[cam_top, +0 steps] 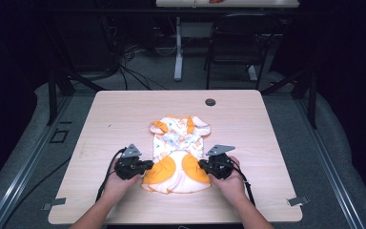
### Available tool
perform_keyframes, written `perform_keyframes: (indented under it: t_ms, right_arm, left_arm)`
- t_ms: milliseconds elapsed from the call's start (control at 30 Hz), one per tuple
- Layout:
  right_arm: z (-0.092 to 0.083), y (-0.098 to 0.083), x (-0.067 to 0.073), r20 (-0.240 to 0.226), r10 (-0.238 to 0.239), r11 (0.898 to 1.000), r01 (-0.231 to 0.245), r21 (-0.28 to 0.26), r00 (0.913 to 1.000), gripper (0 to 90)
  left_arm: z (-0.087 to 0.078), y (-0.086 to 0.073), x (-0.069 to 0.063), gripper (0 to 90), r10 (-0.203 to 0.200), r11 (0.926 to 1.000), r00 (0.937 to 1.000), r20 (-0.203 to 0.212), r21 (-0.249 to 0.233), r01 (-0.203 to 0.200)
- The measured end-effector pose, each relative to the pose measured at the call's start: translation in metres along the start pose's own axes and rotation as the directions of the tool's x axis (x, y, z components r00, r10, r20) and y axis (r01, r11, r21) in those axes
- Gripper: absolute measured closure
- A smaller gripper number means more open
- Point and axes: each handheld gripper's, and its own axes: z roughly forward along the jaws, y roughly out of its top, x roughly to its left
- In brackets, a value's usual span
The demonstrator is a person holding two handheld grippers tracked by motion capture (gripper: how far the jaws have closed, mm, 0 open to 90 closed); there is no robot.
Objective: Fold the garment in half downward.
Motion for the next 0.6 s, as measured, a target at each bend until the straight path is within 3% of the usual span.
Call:
perform_keyframes:
  t_ms: [133,200,333,600]
  right_arm:
    - [0.006,-0.001,0.003,-0.001,-0.028,0.999,0.028,0.036,0.9996,85.8]
    - [0.008,-0.002,0.003,-0.004,-0.039,0.998,0.039,0.051,0.9992,86.6]
    - [0.009,-0.004,0.005,-0.007,-0.047,0.998,0.047,0.052,0.9989,87.8]
    - [0.003,-0.008,0.010,-0.043,-0.070,0.994,0.074,0.082,0.9966,87.7]
  left_arm:
    - [0.014,0.000,-0.007,89.2,0.033,0.9985,0.9995,0.005,0.044,-0.033]
    - [0.015,0.000,-0.007,89.6,0.037,0.9984,0.9993,0.004,0.042,-0.037]
    - [0.014,-0.003,-0.006,89.7,0.017,0.9989,0.9998,0.010,0.044,-0.018]
    - [0.006,-0.010,-0.015,89.7,0.026,0.9977,0.9991,0.033,0.061,-0.028]
